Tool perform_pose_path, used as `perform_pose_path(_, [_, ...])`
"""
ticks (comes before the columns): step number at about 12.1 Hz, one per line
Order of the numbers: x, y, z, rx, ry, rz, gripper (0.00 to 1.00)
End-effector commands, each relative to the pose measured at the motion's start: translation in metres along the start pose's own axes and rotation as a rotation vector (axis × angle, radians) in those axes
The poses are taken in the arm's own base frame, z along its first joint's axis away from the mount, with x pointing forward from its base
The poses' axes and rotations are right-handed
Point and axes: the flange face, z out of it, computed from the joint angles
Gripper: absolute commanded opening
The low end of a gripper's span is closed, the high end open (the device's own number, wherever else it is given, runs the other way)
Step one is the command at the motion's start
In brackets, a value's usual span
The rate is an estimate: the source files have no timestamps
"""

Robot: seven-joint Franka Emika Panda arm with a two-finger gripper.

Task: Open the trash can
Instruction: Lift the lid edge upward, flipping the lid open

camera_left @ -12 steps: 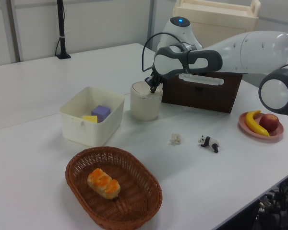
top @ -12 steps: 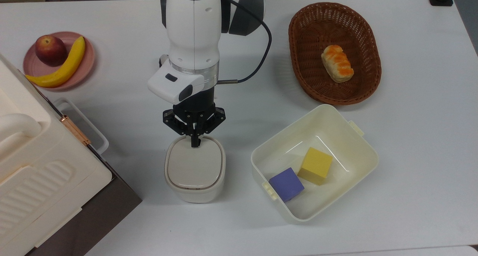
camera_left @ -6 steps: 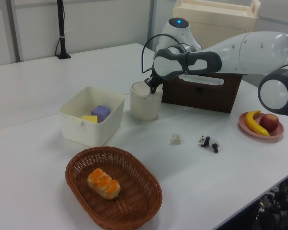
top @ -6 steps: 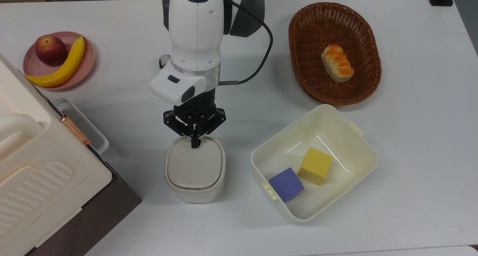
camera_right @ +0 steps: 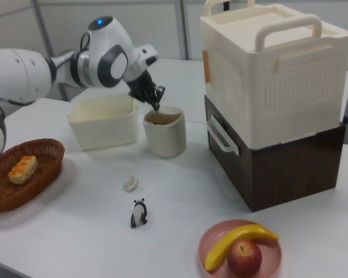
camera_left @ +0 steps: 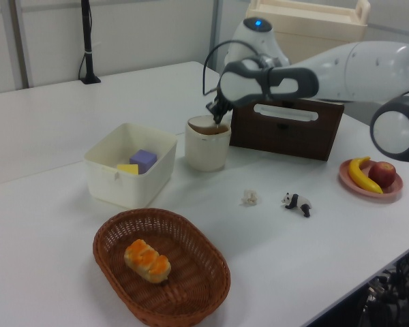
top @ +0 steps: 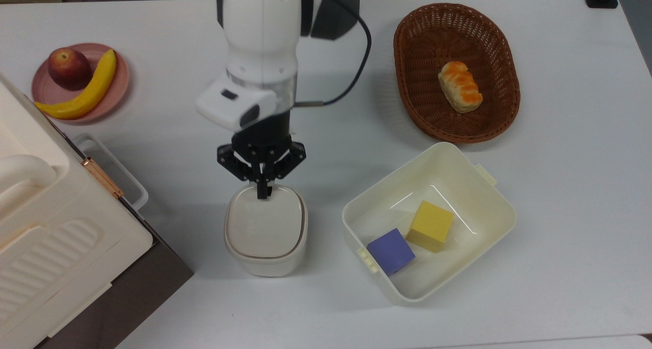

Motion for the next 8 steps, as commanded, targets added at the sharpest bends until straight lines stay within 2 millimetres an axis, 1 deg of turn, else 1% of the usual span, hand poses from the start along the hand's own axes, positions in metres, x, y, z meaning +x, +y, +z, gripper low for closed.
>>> perform_pose_path(1, [-0.01, 0.014, -0.072, 0.083, -0.035, 0.094, 0.1])
perform_pose_path(2, [-0.013, 0.015, -0.084, 0.094, -0.063, 0.102, 0.13])
perform_pose_path(3, [-0.02, 0.014, -0.099, 0.103, -0.115, 0.104, 0.23])
perform_pose_path(4, [-0.028, 0.01, -0.115, 0.11, -0.171, 0.091, 0.52])
perform_pose_path(5, [-0.035, 0.004, -0.125, 0.118, -0.219, 0.077, 1.0])
perform_pose_path(6, [-0.038, -0.001, -0.13, 0.122, -0.241, 0.075, 1.0])
perform_pose_path(8, [-0.047, -0.002, -0.151, 0.118, -0.287, 0.071, 1.0])
